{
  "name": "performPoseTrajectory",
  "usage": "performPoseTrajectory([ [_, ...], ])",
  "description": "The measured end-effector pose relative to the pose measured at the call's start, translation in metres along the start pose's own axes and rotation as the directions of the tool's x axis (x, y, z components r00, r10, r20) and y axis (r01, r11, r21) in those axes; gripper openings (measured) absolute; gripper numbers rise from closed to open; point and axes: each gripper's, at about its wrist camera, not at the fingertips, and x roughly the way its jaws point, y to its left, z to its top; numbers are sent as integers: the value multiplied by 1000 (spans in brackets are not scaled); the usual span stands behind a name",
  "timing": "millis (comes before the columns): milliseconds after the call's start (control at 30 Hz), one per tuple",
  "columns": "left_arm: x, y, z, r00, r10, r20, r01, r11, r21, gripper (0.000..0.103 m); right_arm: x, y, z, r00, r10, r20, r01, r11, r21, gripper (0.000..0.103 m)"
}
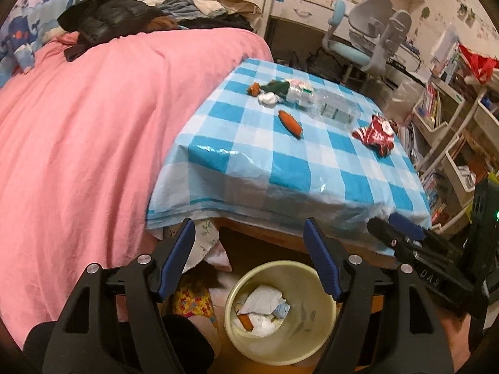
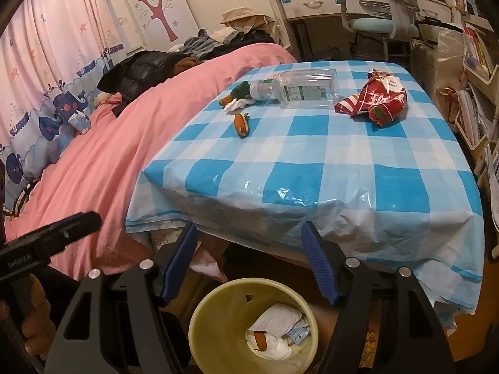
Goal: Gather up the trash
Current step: 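Move the right tool to the red snack bag on the table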
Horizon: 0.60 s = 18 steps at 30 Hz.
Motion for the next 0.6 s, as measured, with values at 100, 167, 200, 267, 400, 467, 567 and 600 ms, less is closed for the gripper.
performPoseTrajectory([
  [100,-2,5,5,1000,4,17,-4,1000,-28,69,0,3,0,1000,0,2,0,1000,-6,67],
  [167,0,8,8,1000,4,18,-3,999,-46,69,1,4,0,1000,1,2,-1,1000,-9,67],
  [200,1,8,10,1000,4,16,-4,999,-49,69,2,4,0,1000,1,2,-1,1000,-9,67],
  [267,4,8,14,1000,8,13,-7,999,-50,69,3,5,0,1000,2,0,-2,1000,-12,67],
  [400,9,8,21,1000,11,10,-10,998,-57,69,4,7,2,1000,7,-1,-7,1000,-16,67],
  [467,11,9,25,1000,10,4,-9,998,-64,69,3,5,5,1000,4,6,-4,1000,-7,67],
  [567,19,7,34,1000,1,-8,-1,998,-63,69,-3,-3,15,1000,-8,29,7,1000,22,67],
  [600,21,6,37,1000,1,-8,-2,998,-58,69,-5,-7,20,999,-13,39,12,999,37,67],
])
